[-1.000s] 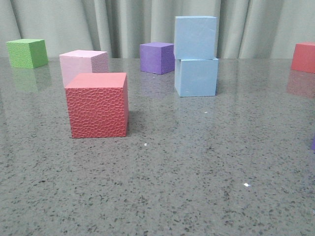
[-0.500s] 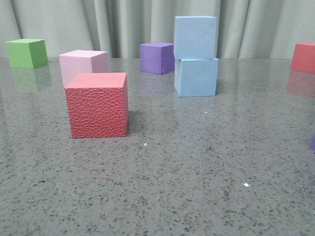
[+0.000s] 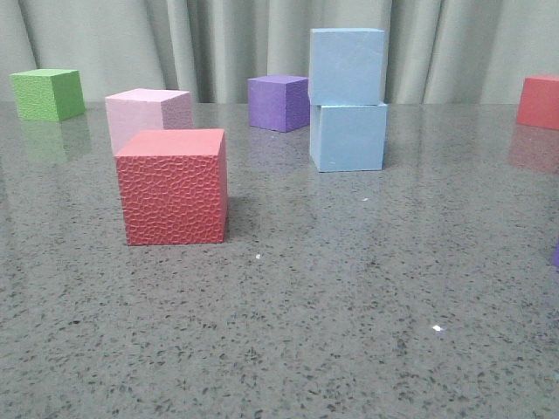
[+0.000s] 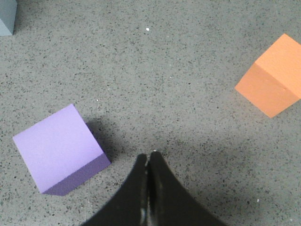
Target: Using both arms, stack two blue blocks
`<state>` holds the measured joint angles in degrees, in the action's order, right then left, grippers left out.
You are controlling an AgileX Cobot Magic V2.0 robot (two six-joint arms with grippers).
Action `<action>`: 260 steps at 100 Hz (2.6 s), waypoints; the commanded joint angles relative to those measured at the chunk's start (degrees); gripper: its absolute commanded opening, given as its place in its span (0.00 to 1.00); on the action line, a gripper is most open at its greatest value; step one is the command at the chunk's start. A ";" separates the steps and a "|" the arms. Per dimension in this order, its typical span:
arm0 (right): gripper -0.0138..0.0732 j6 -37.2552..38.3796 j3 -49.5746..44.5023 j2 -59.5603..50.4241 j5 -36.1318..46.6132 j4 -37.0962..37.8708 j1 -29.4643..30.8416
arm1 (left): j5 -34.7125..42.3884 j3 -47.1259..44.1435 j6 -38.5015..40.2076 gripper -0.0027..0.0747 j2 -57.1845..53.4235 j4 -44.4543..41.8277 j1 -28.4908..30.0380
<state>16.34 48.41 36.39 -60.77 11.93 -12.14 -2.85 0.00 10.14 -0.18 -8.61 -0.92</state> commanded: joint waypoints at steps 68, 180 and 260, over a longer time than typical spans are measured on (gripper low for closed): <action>0.02 -0.65 0.64 -1.66 4.57 2.53 0.30 | 4.79 -2.37 0.43 0.01 -1.93 0.04 -0.02; 0.02 -10.68 -37.21 -38.50 44.41 -8.98 6.61 | 4.79 -2.37 0.43 0.01 -1.83 0.04 -0.02; 0.02 -10.68 -49.02 -38.50 63.18 -11.19 8.19 | 4.79 -2.37 0.43 0.01 -1.83 0.04 -0.02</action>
<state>6.24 -1.62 -0.60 -2.93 0.85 -4.19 -2.82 0.00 10.14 -0.18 -8.61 -0.92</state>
